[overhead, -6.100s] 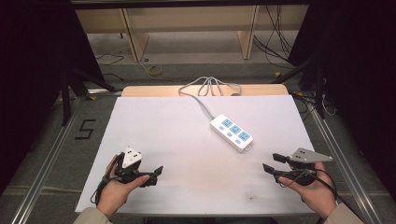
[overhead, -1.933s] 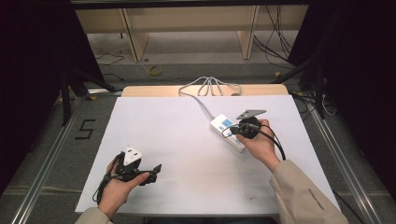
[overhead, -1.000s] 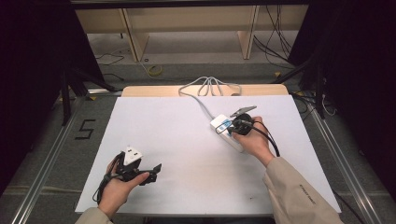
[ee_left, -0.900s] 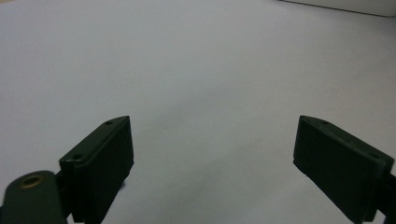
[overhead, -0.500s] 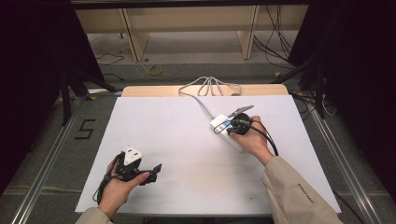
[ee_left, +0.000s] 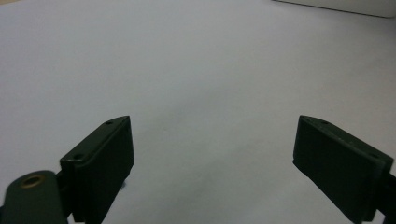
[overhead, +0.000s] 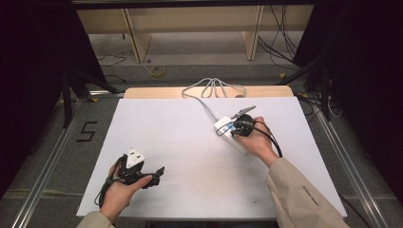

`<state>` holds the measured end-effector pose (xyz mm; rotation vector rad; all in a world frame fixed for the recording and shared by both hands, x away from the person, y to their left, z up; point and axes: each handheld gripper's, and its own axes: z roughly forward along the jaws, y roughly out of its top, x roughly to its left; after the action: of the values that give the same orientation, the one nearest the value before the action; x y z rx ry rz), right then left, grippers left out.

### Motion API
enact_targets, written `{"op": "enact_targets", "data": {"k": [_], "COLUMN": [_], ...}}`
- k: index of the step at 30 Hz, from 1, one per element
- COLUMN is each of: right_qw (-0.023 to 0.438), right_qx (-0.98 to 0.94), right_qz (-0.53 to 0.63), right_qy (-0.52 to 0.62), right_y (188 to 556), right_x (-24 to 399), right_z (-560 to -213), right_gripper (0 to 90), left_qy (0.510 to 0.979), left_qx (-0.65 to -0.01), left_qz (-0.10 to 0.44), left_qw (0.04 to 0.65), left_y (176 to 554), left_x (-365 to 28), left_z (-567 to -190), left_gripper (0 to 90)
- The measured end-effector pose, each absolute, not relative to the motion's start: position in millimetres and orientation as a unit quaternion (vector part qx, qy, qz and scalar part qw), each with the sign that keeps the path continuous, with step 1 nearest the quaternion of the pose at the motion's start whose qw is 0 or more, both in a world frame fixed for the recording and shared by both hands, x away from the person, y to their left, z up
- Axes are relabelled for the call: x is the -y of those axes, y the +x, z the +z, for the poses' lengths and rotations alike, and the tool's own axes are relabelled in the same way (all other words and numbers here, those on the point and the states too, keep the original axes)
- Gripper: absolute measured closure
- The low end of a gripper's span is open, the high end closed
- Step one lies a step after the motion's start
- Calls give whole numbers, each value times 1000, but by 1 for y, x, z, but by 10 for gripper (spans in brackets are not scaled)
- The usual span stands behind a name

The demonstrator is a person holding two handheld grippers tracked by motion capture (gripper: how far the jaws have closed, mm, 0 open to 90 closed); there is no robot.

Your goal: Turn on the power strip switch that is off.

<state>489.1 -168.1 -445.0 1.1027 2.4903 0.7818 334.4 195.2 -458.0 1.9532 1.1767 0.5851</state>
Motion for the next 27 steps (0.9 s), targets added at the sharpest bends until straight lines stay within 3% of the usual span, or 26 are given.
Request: {"op": "enact_targets", "data": {"k": [27], "right_qw": [153], "right_qx": [-884], "right_qz": [235], "right_qy": [375], "right_y": [492], "right_x": [160], "right_z": [-442], "right_gripper": [900], "left_qy": [766], "left_qx": [-462], "left_qz": [229], "left_qw": [384], "left_y": [334], "left_x": [-195], "left_z": [-458], "left_gripper": [121]}}
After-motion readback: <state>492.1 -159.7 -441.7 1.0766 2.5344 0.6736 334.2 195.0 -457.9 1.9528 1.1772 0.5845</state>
